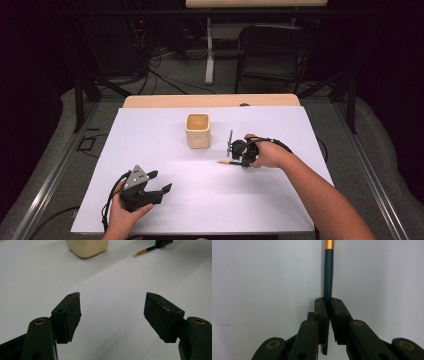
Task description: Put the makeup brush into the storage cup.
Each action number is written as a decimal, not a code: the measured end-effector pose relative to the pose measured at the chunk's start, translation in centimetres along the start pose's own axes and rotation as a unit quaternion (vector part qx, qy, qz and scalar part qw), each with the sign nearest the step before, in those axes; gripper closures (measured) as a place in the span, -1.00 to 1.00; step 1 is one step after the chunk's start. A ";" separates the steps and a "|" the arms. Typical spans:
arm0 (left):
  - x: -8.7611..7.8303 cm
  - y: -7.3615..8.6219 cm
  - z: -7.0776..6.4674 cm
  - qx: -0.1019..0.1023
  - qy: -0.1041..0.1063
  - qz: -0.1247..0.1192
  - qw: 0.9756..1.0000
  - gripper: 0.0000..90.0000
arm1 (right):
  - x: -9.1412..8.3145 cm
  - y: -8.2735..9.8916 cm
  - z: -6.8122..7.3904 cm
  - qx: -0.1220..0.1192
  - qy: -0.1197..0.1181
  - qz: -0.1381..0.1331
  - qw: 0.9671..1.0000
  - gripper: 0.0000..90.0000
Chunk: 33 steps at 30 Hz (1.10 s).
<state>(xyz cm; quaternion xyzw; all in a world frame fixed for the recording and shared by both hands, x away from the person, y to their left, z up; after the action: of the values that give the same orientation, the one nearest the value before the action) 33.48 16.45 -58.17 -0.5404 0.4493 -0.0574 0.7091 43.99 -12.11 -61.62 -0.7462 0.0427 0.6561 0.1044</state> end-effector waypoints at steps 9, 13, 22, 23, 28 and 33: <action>0.0 0.0 0.0 0.000 0.000 0.000 1.000 -0.34 | -0.2 -0.2 0.0 -0.001 0.006 -0.001 1.000 0.86; 0.0 0.0 0.0 0.001 0.000 0.000 1.000 -0.33 | -0.7 -0.3 0.1 0.007 0.004 -0.012 1.000 0.86; 0.0 -0.1 -0.1 -0.002 0.001 -0.002 1.000 -0.32 | -1.6 -0.2 0.3 0.013 0.004 -0.016 1.000 0.86; 0.0 -0.1 -0.1 -0.002 0.001 -0.002 1.000 -0.32 | -1.6 -0.2 0.3 0.014 0.002 -0.021 1.000 0.86; -0.1 -0.1 0.0 -0.001 0.001 -0.003 1.000 -0.32 | -2.0 -0.1 0.4 0.016 0.003 -0.019 1.000 0.86; -0.1 -0.1 0.0 -0.001 0.001 -0.004 1.000 -0.31 | -2.4 -0.4 0.6 0.019 0.005 -0.032 0.999 0.86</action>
<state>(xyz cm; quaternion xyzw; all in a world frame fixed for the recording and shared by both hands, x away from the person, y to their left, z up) 33.44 16.44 -58.04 -0.5431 0.4481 -0.0606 0.7076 43.14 -11.82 -59.23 -0.7486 0.0314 0.6474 0.1395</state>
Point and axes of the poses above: each handheld gripper's, and its own axes: x roughly forward along the jaws, y roughly out of its underside, z roughly to its left, the point moved 9 cm from there along x, roughly forward along the jaws, and after that the axes turned 3 degrees about x, right-handed, at the moved point
